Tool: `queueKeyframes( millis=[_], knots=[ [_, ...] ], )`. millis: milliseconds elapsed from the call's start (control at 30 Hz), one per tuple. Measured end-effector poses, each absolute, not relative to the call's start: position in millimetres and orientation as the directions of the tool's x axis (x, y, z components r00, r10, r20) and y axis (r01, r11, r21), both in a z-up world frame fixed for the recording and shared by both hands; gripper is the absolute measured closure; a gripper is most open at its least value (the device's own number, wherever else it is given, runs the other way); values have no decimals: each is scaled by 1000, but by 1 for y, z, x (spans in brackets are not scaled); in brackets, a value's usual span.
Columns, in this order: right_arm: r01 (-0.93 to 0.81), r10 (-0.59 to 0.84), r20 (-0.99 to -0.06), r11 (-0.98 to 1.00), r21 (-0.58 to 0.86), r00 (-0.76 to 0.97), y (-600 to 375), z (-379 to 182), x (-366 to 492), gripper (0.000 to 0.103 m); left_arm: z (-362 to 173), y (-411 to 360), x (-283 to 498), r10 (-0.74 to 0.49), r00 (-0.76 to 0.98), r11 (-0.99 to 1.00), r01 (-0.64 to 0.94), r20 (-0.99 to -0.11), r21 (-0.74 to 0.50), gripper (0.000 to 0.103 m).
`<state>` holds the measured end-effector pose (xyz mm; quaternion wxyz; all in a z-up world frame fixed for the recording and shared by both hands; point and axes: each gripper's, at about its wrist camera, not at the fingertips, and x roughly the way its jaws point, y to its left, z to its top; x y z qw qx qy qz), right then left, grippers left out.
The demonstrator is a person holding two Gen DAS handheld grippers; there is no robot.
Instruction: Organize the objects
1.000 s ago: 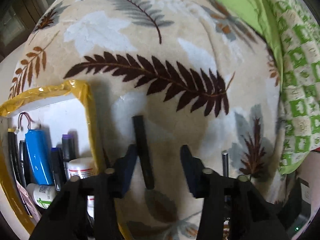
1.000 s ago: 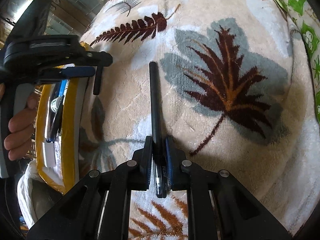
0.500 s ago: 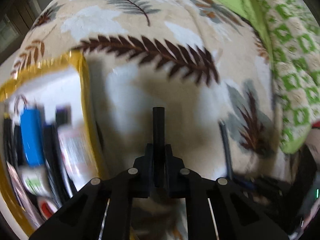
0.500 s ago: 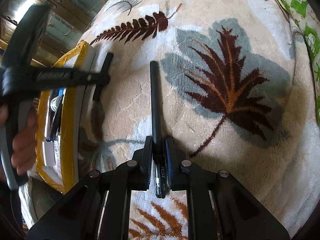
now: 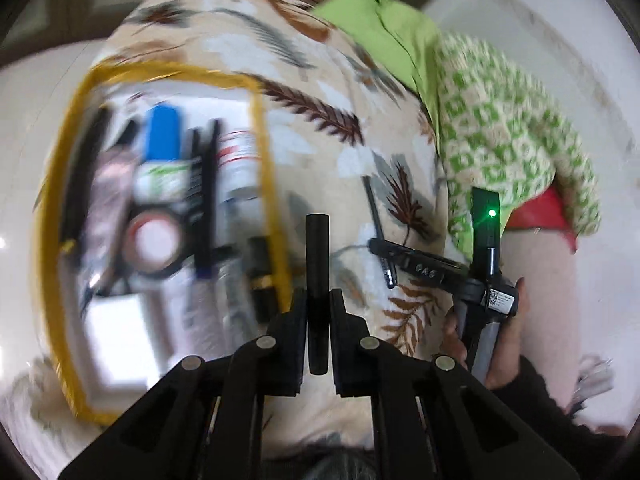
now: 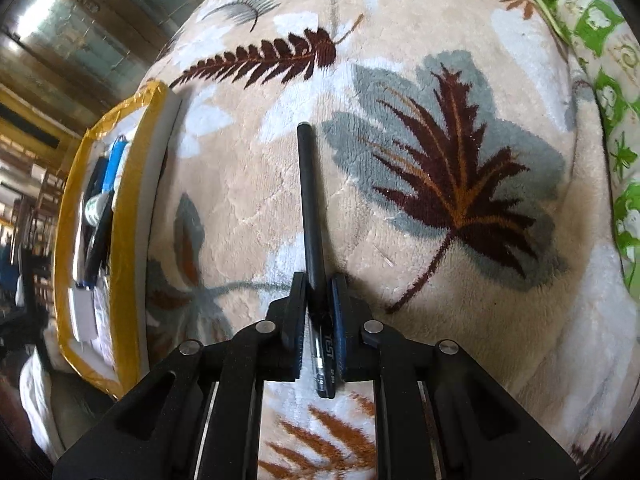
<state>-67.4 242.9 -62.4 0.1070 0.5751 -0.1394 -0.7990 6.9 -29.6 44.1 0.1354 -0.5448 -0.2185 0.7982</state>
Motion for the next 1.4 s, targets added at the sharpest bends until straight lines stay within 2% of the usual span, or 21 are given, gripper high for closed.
queueKeyframes(
  millis=[100, 133, 367, 467, 733, 1067, 1400],
  knots=[
    [-18, -376, -863, -914, 405, -337, 235, -47, -61, 94, 35, -61, 18, 426, -400, -862, 93, -812, -498, 95],
    [9, -420, -841, -896, 443, -340, 223, -37, -57, 94, 31, -68, 21, 425, -405, -857, 109, -810, -504, 95],
    [215, -490, -817, -871, 442, -303, 123, 6, -39, 94, 20, -89, 22, 459, -414, -814, 160, -786, -559, 94],
    [236, -486, -830, -870, 432, -274, 98, 0, -34, 94, 15, -89, 23, 390, -413, -853, 174, -823, -491, 94],
    [185, -417, -866, -907, 378, -276, 79, -13, -38, 93, -2, -91, 19, 392, -376, -851, 197, -839, -486, 94],
    [178, -434, -870, -899, 400, -234, 77, -29, -36, 93, -17, -80, 11, 363, -331, -876, 198, -871, -440, 94],
    [171, -443, -866, -895, 411, -233, 79, -33, -36, 93, -12, -65, 12, 252, -353, -933, 158, -901, -323, 94]
  ],
)
